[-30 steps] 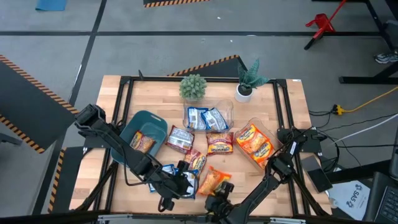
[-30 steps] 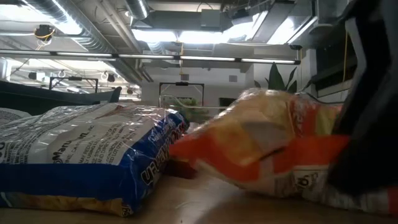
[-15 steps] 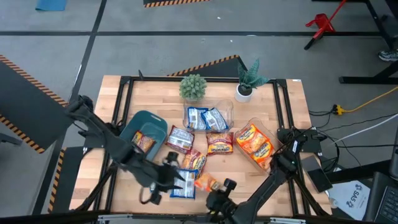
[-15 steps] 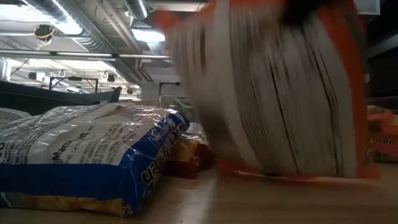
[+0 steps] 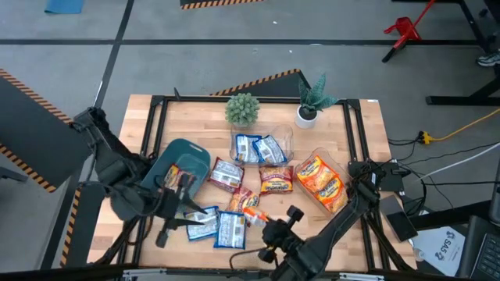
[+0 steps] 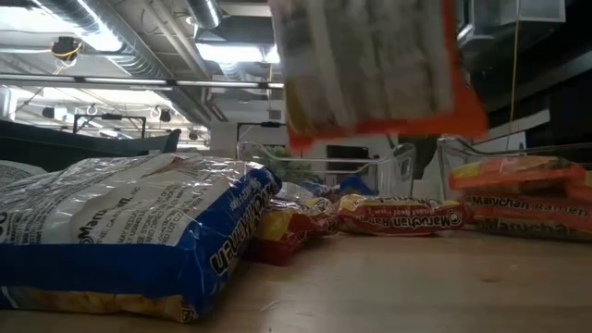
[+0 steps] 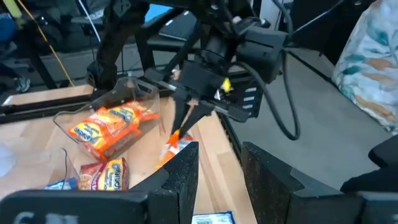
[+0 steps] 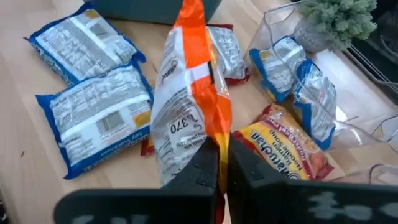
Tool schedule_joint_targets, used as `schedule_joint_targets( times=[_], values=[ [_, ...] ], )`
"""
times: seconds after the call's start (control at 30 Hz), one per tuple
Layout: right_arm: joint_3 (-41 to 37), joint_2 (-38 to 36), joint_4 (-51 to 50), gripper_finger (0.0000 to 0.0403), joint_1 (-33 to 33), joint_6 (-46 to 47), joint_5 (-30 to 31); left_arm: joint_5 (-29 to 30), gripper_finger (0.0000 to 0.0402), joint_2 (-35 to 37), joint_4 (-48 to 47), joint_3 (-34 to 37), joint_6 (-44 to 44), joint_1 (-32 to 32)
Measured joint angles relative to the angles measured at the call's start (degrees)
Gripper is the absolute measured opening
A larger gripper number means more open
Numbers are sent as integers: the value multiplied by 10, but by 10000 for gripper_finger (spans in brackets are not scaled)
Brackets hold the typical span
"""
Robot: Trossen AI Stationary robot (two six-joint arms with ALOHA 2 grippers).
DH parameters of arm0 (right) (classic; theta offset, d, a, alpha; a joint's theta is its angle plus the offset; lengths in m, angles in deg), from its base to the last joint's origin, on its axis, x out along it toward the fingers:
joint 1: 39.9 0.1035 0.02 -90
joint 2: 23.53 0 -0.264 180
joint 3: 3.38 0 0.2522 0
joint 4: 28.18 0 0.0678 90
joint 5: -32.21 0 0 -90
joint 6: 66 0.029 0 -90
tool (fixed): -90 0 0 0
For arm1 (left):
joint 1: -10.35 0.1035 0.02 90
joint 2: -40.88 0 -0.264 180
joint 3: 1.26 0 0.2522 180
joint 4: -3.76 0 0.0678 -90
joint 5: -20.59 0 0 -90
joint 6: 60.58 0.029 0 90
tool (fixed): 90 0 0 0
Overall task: Sort Maruchan noodles
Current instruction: Stack the orange noodle pack on top of the orange noodle pack in the right transparent bin
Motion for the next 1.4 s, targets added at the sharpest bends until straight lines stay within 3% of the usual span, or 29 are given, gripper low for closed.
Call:
schedule_joint_targets(
  times=[0.2,0.63,0.8,1.07,1.27,1.4],
  values=[
    [0,-47,0,0,-16,-37,-25,33,117,3,-19,0,0,-30],
    [-20,-235,0,0,-23,-153,-44,55,117,3,-41,0,-13,-39],
    [-142,-313,1,0,-23,-123,-97,55,117,3,-53,0,-15,-39],
    [-417,-471,-1,0,-1,70,-170,65,117,3,-53,0,-15,-38],
    [-532,-553,0,0,46,183,-231,92,117,3,-57,0,-15,-38],
    [-604,-567,0,0,85,262,-286,102,117,3,-57,0,-15,-38]
  ],
)
